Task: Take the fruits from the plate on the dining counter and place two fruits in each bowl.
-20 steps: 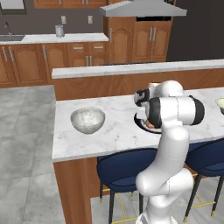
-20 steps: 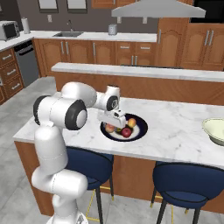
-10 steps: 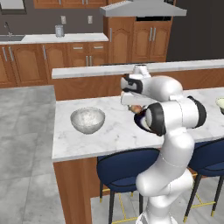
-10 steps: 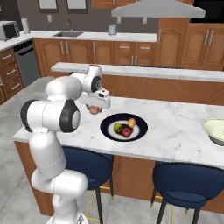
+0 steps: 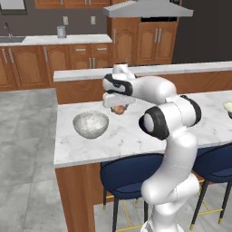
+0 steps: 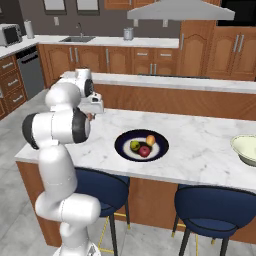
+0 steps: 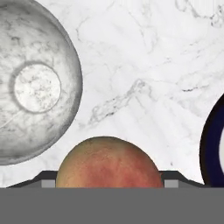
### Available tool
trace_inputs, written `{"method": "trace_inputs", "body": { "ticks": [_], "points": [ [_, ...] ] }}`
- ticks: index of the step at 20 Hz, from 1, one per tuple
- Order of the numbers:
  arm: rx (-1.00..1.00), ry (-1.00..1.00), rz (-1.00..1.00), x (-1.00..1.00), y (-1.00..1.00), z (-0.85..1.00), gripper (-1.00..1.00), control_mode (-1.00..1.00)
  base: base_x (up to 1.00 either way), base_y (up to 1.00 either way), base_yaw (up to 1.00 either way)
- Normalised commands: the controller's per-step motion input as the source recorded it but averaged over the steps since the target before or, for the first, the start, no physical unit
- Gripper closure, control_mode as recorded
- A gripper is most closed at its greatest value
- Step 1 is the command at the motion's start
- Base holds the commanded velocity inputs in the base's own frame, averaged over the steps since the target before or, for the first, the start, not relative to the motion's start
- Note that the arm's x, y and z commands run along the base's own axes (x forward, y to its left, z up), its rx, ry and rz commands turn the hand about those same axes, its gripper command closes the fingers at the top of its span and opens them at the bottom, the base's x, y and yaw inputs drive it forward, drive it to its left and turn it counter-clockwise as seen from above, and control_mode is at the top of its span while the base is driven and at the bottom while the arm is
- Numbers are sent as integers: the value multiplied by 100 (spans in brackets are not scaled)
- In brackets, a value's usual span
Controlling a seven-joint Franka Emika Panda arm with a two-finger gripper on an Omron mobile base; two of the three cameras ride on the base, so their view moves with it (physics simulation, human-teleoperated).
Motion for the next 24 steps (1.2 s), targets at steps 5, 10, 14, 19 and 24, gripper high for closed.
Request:
{"method": "trace_inputs", "body": {
  "ticks": [5, 10, 14, 19, 24],
  "points": [
    [0, 1, 24, 19, 100, -37, 100, -100, 0, 0, 0],
    [0, 0, 10, 2, 98, -24, 100, -100, 0, 0, 0],
    [0, 1, 0, 35, 56, -27, 100, -100, 0, 0, 0],
    [0, 4, 0, 16, 19, -36, 100, -100, 0, 0, 0],
    [0, 0, 0, 0, 0, -28, 100, -100, 0, 0, 0]
  ]
}}
